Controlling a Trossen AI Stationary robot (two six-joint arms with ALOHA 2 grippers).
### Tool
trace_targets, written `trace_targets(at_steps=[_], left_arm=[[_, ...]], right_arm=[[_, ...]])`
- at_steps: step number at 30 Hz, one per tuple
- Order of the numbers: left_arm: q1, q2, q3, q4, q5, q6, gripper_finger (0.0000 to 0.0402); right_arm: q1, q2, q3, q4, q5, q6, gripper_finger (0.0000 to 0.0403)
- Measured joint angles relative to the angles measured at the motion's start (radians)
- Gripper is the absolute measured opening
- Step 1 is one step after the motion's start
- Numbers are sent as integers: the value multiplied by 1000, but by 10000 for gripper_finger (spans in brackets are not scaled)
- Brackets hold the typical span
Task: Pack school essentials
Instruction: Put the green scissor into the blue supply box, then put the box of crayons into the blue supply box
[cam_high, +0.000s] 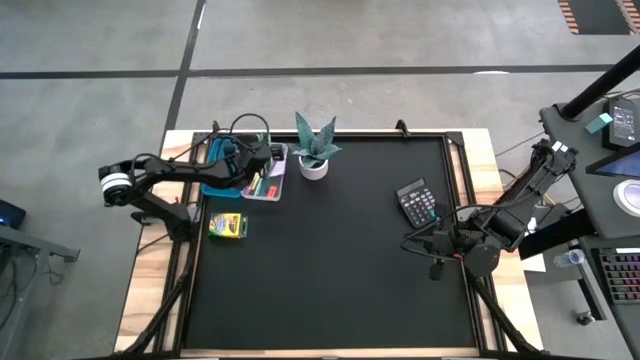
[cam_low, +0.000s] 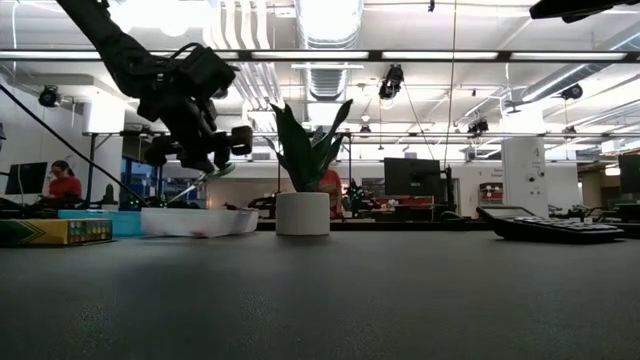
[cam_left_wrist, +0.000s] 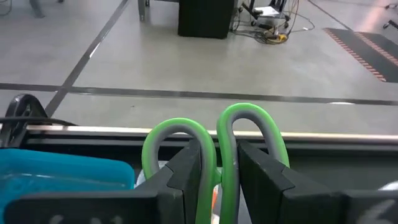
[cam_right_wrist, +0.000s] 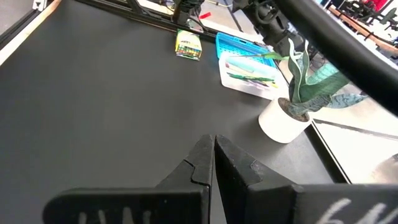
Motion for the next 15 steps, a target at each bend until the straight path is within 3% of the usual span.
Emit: trace_targets(at_steps=[8, 15], left_arm=[[1, 33, -4, 2, 27, -4, 92], [3, 45, -4, 4, 30, -1, 152]], right_arm=[[0, 0, 0, -1, 0, 0, 9], [0, 0, 0, -1, 0, 0, 9]])
